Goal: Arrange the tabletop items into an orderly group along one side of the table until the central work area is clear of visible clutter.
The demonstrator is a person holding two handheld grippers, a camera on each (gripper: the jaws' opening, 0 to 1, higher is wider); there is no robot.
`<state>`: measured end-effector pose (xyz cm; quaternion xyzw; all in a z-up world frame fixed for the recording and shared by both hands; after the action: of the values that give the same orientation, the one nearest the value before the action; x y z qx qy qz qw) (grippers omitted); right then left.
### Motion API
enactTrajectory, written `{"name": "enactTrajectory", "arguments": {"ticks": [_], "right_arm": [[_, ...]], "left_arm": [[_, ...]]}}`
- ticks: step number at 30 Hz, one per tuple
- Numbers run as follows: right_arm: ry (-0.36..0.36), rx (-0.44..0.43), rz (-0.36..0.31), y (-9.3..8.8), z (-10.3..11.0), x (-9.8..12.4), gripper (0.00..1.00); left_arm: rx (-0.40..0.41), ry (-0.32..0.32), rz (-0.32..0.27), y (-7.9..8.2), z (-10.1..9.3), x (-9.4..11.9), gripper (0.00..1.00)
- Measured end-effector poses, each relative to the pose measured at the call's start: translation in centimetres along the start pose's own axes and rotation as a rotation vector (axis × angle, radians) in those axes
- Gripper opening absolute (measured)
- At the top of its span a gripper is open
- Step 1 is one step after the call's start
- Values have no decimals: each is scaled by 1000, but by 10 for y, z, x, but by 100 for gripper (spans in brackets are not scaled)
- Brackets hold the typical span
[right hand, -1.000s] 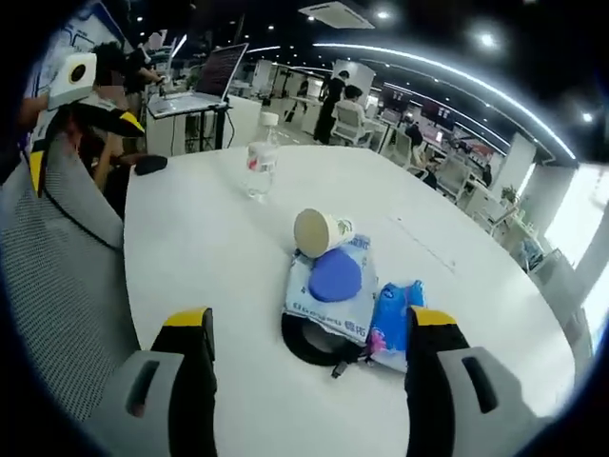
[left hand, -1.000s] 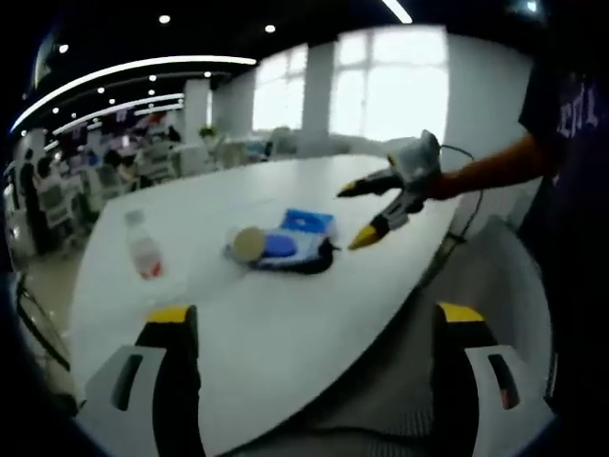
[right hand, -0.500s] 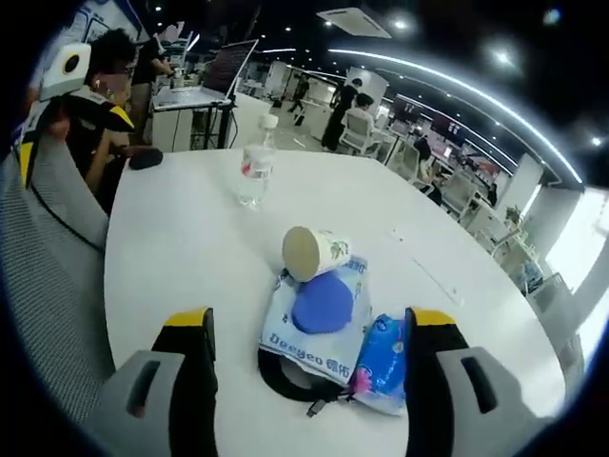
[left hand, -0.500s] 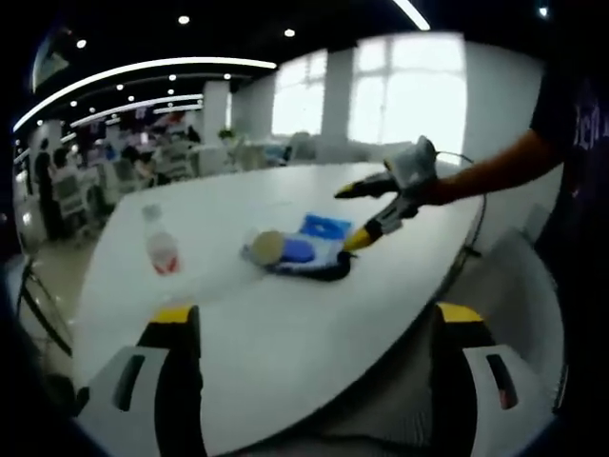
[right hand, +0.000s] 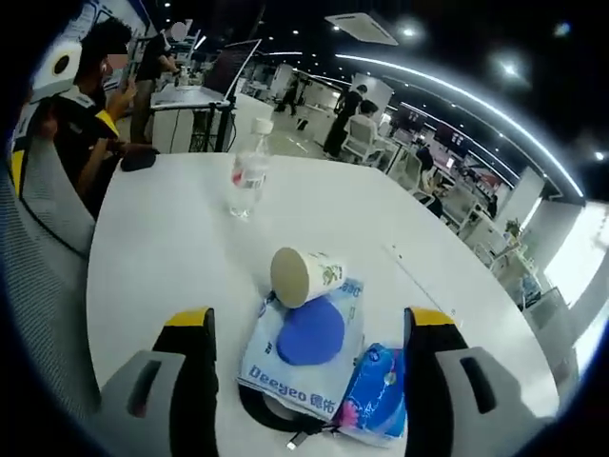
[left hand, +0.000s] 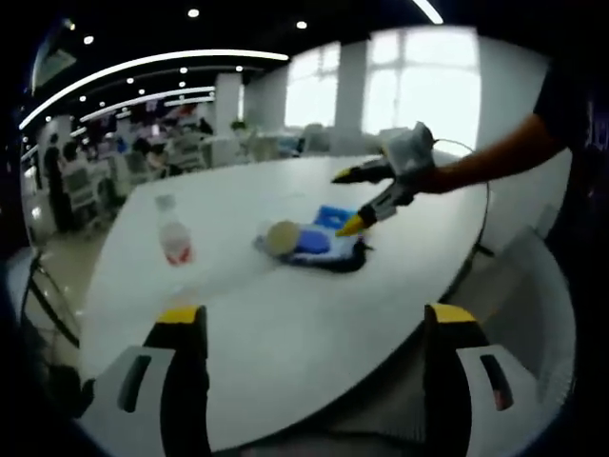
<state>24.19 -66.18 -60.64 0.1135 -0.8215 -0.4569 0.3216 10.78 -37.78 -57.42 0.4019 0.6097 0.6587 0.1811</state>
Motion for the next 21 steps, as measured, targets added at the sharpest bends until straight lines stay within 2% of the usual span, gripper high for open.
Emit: {"name": "enactTrajectory", "arguments": {"ticks": [9,21], "right_arm": [[6,-21,7,3,-5,-17,76],[3,-26,6,7,-15,-40,53]], "left_arm": [[6,0,9,-1,1,0,88],[-2,0,7,-2,3,0,84]]}}
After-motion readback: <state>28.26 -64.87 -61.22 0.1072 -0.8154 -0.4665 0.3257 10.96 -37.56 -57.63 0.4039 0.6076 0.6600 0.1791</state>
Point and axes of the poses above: the point that each gripper's makers call its tool centre point, and the gripper's own axes: x roughly backward along the fingers, z roughly to its left, y roughly out of its top, the point moved 8 cm from there along x, roughly backward along the fingers, and after that the axes turned 8 degrees about -z, right-handed, at the moved point
